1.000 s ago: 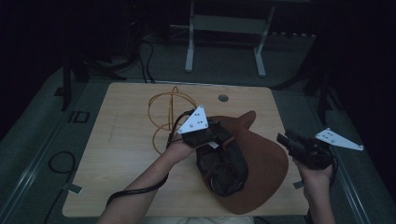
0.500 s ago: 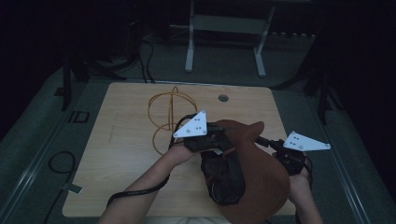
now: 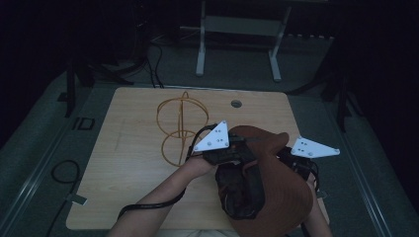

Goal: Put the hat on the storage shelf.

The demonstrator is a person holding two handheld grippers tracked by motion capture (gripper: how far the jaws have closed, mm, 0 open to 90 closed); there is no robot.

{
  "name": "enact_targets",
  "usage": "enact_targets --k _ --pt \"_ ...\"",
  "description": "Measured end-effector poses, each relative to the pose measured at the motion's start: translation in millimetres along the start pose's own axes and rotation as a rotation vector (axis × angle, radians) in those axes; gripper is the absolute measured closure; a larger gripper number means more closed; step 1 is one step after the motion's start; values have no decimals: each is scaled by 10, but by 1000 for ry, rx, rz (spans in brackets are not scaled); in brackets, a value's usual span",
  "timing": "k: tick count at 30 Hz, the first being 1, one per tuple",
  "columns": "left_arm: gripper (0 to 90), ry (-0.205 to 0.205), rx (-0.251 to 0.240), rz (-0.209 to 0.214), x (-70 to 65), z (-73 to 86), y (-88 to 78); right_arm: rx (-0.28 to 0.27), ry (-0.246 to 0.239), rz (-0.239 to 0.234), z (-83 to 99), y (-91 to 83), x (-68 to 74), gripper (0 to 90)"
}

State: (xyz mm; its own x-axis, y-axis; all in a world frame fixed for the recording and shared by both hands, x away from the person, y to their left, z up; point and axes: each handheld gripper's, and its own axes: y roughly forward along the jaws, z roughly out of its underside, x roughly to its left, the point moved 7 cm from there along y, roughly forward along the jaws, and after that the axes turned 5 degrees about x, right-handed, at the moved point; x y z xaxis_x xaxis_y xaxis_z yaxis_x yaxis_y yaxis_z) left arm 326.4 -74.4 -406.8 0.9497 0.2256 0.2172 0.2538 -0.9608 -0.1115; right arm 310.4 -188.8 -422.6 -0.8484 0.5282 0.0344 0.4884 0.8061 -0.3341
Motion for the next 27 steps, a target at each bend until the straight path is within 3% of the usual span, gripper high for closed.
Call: enact_targets --k 5,7,13,16,18,22,27 --pt "851 -7 -8 2 -6 -20 -12 -11 11 -6 -34 10 9 844" --pt "848 -10 0 8 0 -18 -22 -11 20 -27 -36 16 18 866" --pt "784 -12 11 6 24 -51 -56 -4 13 -29 -52 13 42 876" --pt "706 -24 19 -1 51 -71 -74 -6 11 -35 -66 -2 50 878" --pt "625 -66 29 -11 81 -79 -86 -6 10 -36 -75 -11 45 878" --pt "501 -83 58 -45 121 -76 -122 -5 5 -19 -82 -36 28 878" --pt "430 -59 98 -74 122 -84 -144 4 1 -18 -77 -46 27 879"
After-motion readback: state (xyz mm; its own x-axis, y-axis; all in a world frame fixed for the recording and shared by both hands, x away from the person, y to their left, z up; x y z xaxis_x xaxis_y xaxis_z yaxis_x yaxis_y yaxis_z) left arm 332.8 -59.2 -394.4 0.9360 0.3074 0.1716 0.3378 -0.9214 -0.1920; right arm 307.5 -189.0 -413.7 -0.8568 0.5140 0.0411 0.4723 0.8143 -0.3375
